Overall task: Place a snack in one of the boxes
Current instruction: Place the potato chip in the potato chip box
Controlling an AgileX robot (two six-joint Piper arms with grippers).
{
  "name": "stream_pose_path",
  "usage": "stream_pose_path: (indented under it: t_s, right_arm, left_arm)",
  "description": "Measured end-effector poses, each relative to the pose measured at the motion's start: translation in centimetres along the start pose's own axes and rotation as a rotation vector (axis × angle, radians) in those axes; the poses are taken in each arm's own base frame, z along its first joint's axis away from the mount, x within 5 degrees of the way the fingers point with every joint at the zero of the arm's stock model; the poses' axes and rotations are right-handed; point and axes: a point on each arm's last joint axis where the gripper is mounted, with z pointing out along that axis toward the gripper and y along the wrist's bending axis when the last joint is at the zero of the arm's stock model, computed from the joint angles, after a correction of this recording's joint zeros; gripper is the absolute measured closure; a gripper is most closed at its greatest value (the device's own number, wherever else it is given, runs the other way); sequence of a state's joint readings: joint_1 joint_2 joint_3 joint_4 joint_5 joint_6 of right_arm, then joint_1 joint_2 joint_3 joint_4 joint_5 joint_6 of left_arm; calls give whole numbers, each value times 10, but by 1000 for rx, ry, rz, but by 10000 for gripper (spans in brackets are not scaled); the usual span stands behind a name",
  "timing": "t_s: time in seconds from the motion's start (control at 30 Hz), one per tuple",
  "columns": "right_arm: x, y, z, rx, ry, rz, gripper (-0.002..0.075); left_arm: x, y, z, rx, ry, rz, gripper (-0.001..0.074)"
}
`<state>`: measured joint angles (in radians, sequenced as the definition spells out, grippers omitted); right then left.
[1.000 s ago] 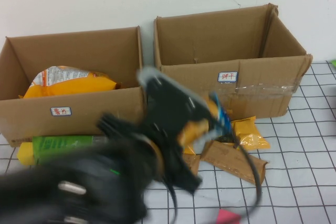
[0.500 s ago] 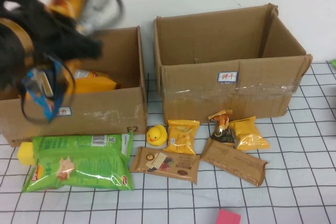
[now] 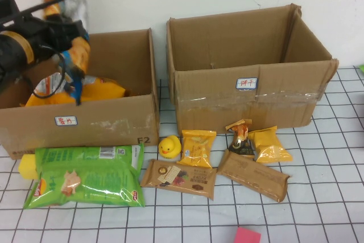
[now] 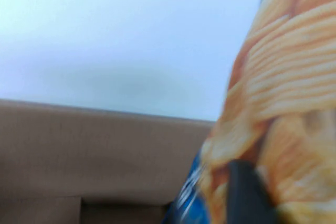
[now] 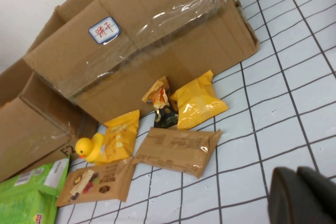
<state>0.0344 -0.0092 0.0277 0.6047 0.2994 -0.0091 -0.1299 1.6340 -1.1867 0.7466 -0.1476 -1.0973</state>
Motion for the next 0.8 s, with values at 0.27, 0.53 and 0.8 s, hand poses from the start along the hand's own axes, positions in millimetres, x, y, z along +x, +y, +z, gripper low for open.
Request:
stream_pose_path:
  t_s: [0.27, 0.53, 0.8]
  right_arm:
    - [0, 0, 0, -1, 4, 3, 727]
    - [0, 0, 0, -2, 5, -2, 727]
    - [0, 0, 0, -2, 5, -13, 727]
  left_arm:
    - [-16, 10, 13, -75, -8, 81, 70]
    - [-79, -6, -68, -187, -180, 204, 335]
    - [-86, -5, -95, -257, -191, 235, 708]
